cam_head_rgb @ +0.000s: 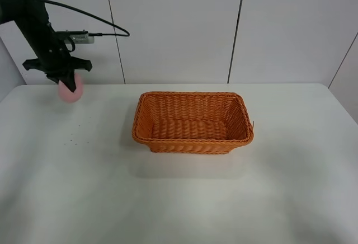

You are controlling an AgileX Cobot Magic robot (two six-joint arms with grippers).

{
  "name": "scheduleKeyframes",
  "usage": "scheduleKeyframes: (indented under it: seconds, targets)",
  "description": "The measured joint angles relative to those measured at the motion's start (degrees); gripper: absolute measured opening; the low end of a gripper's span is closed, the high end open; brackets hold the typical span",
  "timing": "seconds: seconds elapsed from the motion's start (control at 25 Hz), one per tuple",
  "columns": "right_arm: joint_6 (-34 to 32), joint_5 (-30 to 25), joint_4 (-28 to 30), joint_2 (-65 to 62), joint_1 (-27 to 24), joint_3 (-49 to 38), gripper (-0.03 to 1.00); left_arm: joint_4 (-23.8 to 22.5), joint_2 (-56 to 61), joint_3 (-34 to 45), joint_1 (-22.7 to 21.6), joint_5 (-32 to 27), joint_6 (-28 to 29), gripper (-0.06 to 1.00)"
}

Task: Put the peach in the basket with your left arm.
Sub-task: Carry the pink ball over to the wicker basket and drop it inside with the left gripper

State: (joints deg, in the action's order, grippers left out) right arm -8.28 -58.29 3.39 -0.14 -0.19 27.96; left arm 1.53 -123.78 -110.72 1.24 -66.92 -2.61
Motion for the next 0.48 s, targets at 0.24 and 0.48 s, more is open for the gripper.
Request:
scheduleKeyframes:
  seconds: [0.24, 0.48]
  targets:
    - [0.0, 0.0, 0.0, 0.0, 0.0, 0.0, 0.69, 1.5, 0.5, -4.1, 3.8, -0.1, 0.8, 0.13]
    - [0.0, 0.0, 0.0, 0.0, 0.0, 0.0, 0.69, 2.1, 0.3, -4.4, 14.9, -0.1, 1.2, 0.13]
